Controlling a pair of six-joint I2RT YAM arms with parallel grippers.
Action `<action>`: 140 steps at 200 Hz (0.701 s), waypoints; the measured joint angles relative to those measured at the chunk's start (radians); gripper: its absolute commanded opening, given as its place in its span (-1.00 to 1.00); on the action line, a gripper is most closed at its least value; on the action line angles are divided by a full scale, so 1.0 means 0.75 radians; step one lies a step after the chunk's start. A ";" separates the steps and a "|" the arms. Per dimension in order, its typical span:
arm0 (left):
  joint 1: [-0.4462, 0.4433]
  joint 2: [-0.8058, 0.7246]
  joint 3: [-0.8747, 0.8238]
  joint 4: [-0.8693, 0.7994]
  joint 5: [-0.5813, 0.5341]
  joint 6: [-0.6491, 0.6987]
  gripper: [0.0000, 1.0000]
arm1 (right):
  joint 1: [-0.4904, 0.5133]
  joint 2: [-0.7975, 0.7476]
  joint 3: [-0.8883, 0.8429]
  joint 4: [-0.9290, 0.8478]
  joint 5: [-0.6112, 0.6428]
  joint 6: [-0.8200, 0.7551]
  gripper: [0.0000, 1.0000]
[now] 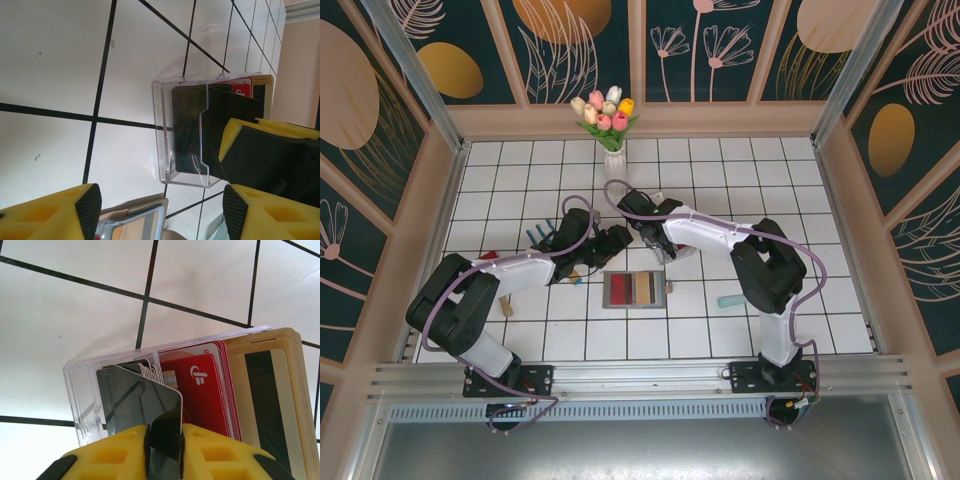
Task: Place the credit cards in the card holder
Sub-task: Pick up the credit card from the storage box.
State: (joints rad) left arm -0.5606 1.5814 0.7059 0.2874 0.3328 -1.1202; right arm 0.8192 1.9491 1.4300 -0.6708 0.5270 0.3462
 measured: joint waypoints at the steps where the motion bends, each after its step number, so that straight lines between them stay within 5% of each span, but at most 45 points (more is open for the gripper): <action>1: 0.000 0.000 0.000 0.000 0.000 0.000 0.35 | 0.000 0.000 0.000 0.000 0.000 0.001 -0.58; 140: 0.000 -0.013 0.000 0.000 0.002 0.000 0.37 | -0.001 -0.159 0.002 -0.021 -0.085 0.005 -0.80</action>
State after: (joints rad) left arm -0.5606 1.5715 0.7059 0.2874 0.3340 -1.1202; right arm 0.8188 1.8297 1.4311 -0.6868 0.4629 0.3500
